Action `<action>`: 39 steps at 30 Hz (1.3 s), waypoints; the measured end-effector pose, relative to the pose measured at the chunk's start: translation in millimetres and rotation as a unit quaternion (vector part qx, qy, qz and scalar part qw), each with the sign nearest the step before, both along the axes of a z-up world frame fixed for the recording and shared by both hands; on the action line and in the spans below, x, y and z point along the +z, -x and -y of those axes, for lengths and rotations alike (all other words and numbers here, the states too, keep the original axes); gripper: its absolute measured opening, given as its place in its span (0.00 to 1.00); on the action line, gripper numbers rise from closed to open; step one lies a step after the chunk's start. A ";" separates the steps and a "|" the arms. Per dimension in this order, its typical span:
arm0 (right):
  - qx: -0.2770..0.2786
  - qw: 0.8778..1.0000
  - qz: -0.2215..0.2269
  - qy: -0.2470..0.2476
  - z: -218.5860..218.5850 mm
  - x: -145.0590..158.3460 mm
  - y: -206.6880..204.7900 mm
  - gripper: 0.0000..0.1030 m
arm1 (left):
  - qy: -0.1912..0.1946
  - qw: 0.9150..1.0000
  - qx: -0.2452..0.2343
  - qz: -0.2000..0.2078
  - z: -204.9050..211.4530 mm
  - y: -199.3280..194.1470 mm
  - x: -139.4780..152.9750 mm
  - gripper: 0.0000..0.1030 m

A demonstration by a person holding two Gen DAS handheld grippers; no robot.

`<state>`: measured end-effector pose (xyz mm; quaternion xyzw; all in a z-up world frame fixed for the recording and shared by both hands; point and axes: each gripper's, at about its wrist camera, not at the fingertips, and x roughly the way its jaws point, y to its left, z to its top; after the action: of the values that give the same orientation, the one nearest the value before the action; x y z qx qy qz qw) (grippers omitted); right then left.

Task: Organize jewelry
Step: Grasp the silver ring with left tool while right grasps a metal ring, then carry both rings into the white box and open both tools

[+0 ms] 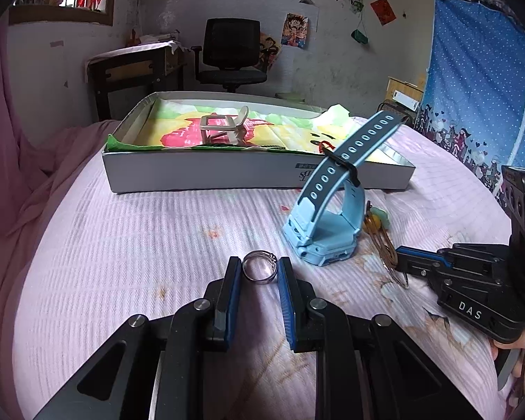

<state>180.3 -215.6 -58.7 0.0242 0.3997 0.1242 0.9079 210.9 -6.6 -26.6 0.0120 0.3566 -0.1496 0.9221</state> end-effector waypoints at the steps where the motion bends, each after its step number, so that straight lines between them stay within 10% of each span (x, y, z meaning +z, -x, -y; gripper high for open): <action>1: -0.001 1.000 0.002 0.001 0.3 0.5 1.2 0.04 | 0.000 1.000 0.000 0.003 -0.1 2.2 0.4 0.19; 39: -0.082 0.989 0.122 -0.008 34.1 49.3 35.3 0.03 | 0.014 0.996 0.040 0.083 -3.1 50.6 28.3 0.19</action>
<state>145.0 -249.7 -9.4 0.0491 0.2810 0.0546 0.9569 160.4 -3.5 1.7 -0.0026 0.2768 -0.1163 0.9539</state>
